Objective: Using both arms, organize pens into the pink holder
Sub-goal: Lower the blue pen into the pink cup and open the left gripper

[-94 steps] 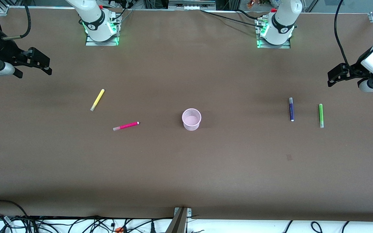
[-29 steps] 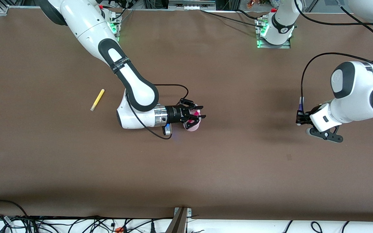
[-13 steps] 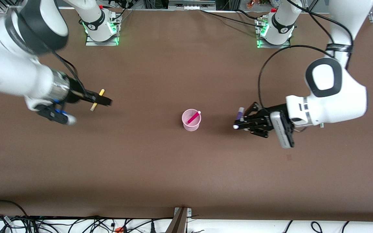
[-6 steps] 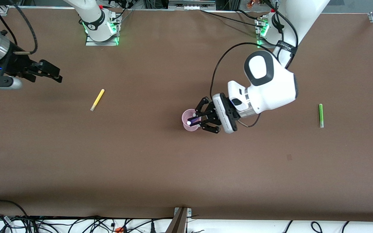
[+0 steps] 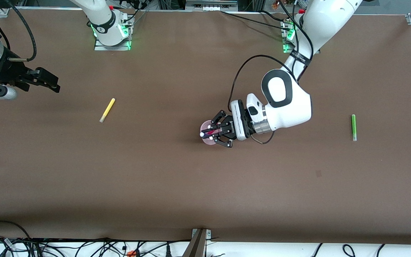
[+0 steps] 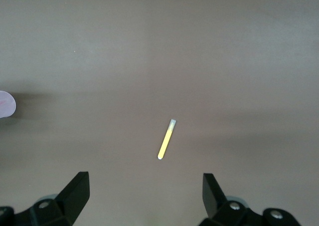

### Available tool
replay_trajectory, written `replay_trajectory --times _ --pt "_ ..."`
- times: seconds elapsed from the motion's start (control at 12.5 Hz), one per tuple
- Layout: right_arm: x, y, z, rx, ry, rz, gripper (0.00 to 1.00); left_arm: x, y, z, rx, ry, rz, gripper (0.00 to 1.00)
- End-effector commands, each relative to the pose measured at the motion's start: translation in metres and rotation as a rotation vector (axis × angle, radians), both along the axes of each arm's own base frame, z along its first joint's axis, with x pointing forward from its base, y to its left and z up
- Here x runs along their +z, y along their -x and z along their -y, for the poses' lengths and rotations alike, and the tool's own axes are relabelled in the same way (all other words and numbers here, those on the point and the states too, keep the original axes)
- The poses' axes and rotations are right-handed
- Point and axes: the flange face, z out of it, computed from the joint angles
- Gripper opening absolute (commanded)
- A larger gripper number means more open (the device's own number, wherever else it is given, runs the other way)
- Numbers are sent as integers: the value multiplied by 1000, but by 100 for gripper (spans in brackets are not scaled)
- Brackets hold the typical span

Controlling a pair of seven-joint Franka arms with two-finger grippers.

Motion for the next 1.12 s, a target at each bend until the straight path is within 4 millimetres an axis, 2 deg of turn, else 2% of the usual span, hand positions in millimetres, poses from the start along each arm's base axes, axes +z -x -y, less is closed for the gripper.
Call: replay_trajectory --times 0.0,0.08,0.16,0.32,0.48,0.56,0.64,0.8,1.04 --pt "3 -1 3 17 14 -13 100 -14 24 7 -31 8 29 0" --pt "0 5 4 7 18 -60 100 -22 37 14 -55 6 15 0" --pt "0 7 4 4 16 -73 100 -30 43 13 -72 -4 25 0" --pt "0 7 4 2 12 -64 100 -38 46 9 -96 -18 67 0" --pt "0 8 4 1 9 -61 100 -38 46 8 -95 -19 67 0" --pt "-1 8 7 -2 8 -63 100 -38 46 8 -97 -20 70 73" --pt "-2 8 9 -7 5 -59 100 -36 45 8 -96 -19 73 100" --pt "-4 8 11 -6 3 -62 100 -34 45 7 -92 -17 65 100" --pt "-2 8 6 4 2 -56 100 -15 43 5 -62 -16 12 100"
